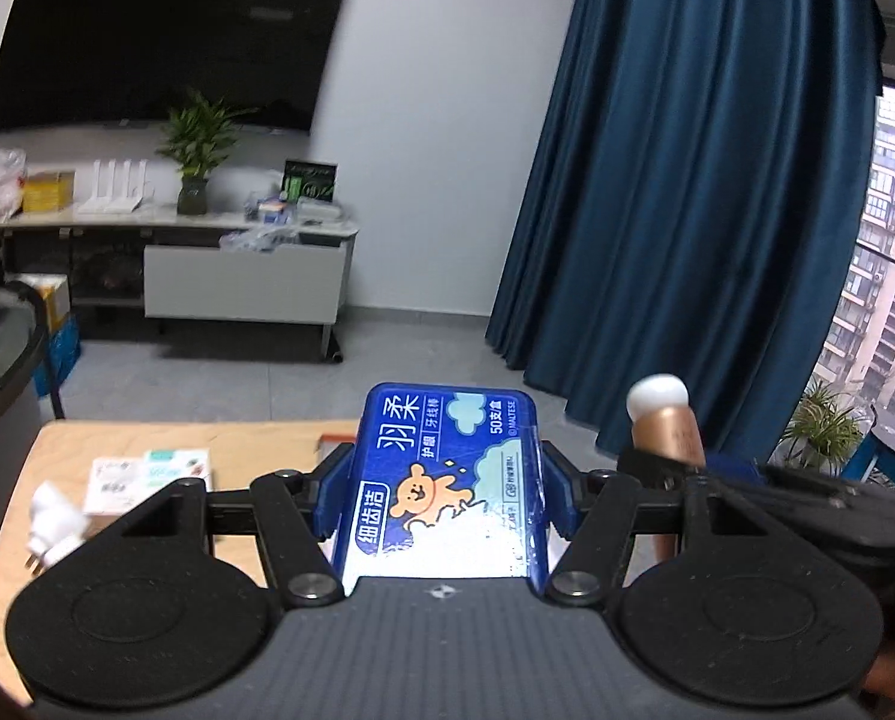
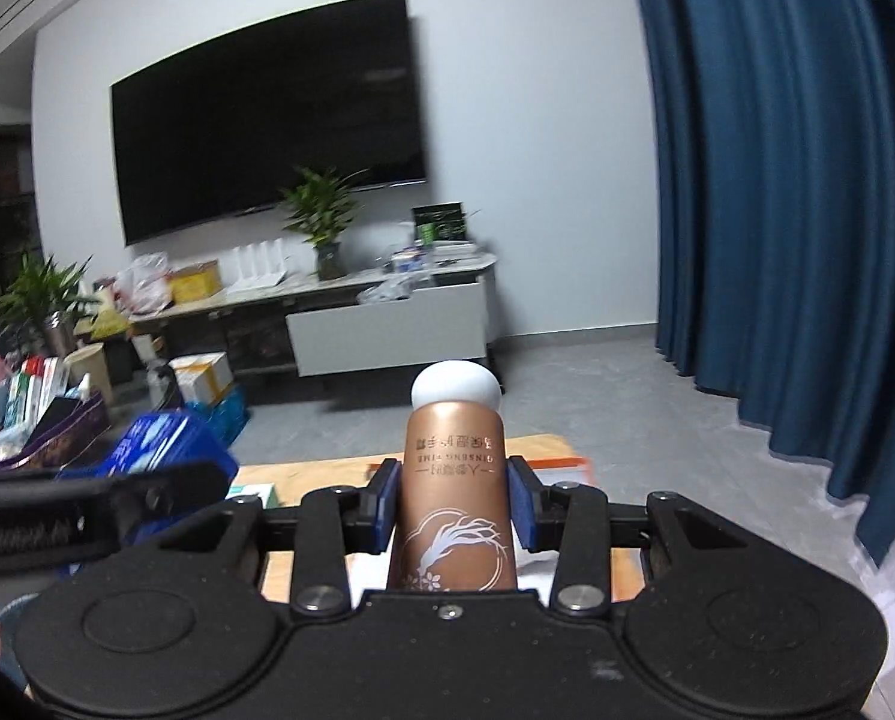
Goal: Organize rigid objects
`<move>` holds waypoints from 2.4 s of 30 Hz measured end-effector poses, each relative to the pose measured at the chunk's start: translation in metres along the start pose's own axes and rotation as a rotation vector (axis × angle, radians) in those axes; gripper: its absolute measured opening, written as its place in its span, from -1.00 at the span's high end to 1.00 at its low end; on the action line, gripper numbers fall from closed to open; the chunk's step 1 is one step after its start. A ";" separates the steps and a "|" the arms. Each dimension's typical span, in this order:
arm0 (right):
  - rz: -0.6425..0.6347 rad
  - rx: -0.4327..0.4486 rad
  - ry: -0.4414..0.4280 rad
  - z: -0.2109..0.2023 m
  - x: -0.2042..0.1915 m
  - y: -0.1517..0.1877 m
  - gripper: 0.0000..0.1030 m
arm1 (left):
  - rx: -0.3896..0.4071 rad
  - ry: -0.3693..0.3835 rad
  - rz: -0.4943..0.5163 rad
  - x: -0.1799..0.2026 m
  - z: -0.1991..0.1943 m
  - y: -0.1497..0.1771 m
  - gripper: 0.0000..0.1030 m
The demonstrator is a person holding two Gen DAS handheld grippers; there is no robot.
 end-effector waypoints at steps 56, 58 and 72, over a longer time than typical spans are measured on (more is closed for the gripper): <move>-0.004 -0.099 0.031 0.018 0.028 0.047 0.10 | -0.099 -0.112 0.005 0.001 0.037 0.039 -0.24; -0.005 -0.098 0.030 0.017 0.028 0.048 0.10 | -0.098 -0.110 0.004 0.002 0.037 0.039 -0.24; -0.013 -0.101 0.026 0.013 0.026 0.048 0.10 | -0.097 -0.104 0.004 0.001 0.035 0.041 -0.24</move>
Point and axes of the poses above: each gripper's, at about its wrist camera, not at the fingertips, and z roughly the way its jaws point, x to its right, y to its underside, the point moved 5 cm from there along z, roughly the way its jaws point, and after that the axes turned 6 degrees about -z, right-handed, at the moved point
